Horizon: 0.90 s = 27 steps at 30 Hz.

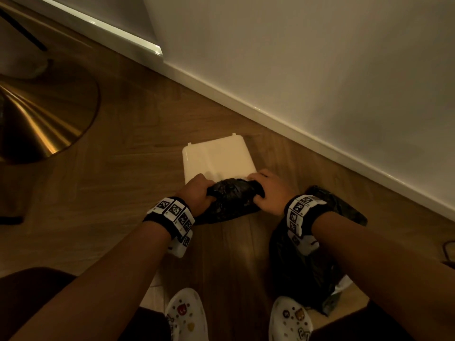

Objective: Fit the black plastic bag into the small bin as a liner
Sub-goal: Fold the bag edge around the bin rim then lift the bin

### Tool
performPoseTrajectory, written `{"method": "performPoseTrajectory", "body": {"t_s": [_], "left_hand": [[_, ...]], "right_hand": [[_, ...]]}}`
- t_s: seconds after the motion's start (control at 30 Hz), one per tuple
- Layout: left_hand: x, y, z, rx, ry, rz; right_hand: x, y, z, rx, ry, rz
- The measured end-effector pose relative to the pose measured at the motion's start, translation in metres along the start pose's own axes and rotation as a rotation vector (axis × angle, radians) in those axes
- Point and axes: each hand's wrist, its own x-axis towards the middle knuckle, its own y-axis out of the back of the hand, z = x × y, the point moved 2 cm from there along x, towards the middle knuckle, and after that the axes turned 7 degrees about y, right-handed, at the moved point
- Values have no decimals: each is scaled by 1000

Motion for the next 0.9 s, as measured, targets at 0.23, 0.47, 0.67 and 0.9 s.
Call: {"method": "performPoseTrajectory", "body": {"t_s": [0.23,0.47,0.67,0.9], "left_hand": [[-6,5,5,-6,36,-63],[0,-2,6,-127,140,-76],[-1,-2,2,-181,86,85],[-15,-5,-13,28,67,32]], "right_hand": [[15,5,-9,-138,-69,-62],[20,-5,-16,-204,-132,26],[10,-1,-28,-54,78,90],[-10,-4,-2,-350,198,-144]]}}
